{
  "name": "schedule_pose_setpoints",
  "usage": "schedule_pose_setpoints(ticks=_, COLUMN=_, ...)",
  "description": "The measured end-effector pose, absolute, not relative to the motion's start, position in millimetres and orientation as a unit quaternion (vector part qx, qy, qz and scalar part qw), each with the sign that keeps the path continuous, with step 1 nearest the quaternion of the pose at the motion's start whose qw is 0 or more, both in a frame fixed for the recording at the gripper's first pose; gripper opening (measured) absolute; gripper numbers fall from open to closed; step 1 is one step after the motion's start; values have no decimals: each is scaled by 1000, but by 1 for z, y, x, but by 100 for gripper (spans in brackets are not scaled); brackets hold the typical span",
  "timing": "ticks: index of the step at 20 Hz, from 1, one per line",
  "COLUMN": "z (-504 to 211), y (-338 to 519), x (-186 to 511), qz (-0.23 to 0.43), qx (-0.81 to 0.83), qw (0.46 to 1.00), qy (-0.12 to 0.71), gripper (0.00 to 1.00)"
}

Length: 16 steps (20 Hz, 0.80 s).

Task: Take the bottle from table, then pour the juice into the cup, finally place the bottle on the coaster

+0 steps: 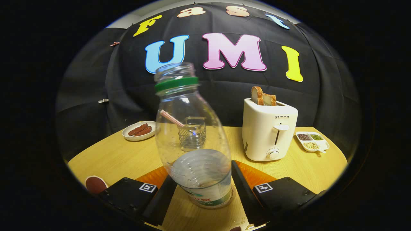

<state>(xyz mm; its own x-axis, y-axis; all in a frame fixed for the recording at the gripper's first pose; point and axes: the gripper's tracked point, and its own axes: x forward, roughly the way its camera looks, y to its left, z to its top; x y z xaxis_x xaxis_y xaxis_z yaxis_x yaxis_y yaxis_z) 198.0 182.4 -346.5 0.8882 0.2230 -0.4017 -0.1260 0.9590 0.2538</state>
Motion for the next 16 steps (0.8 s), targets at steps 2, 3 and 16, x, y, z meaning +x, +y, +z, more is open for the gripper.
schedule_pose_setpoints(ticks=2, z=-345, y=182, x=199, qz=94, qx=116, qw=965, qy=217, gripper=94)
schedule_pose_setpoints(ticks=3, z=-345, y=181, x=200, qz=94, qx=115, qw=965, qy=217, gripper=96)
schedule_pose_setpoints(ticks=16, z=-360, y=178, x=192, qz=99, qx=98, qw=964, qy=228, gripper=98)
